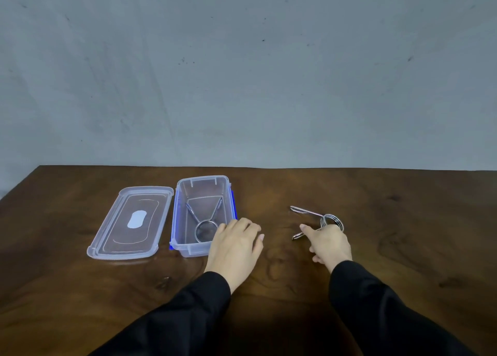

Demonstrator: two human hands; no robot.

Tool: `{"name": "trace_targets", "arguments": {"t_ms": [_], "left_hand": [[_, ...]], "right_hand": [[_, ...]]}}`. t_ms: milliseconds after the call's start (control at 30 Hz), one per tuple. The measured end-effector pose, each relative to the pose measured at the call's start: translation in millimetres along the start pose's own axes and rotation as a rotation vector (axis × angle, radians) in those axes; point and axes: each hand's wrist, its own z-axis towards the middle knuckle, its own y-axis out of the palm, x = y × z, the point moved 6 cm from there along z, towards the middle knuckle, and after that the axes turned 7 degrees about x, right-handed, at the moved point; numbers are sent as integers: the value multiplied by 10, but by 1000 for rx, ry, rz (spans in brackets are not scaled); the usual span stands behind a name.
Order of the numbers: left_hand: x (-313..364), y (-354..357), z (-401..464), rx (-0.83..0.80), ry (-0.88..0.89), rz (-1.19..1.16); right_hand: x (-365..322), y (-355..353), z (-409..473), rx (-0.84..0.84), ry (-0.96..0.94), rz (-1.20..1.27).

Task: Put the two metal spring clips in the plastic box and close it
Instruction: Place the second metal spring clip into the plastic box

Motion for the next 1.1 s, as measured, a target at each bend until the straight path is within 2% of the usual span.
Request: {"name": "trace_targets", "arguments": {"t_ms": [233,467,633,800,900,1000,1100], "left_hand": [[1,14,-49,-2,80,-8],[-31,-37,-77,4,112,-64],[-191,-215,-20,75,-30,-96],[-575,-527,131,84,-370,-292],[-780,-657,143,110,-414,-334],[-1007,-722,64,167,-430,-278],[-1205,-682,-36,143,-440,-195]], "right_hand": [[7,95,15,-55,98,267],[-122,126,-19,-37,-100,47],[-469,117,-143,13,-290,1],[-1179,219,-551,12,-578,-35],[-1536,405,-823,-51,-705,-83],[-1752,576,-987,-72,-792,-172],[-1832,816,-1023,-119,-826,-271]]}}
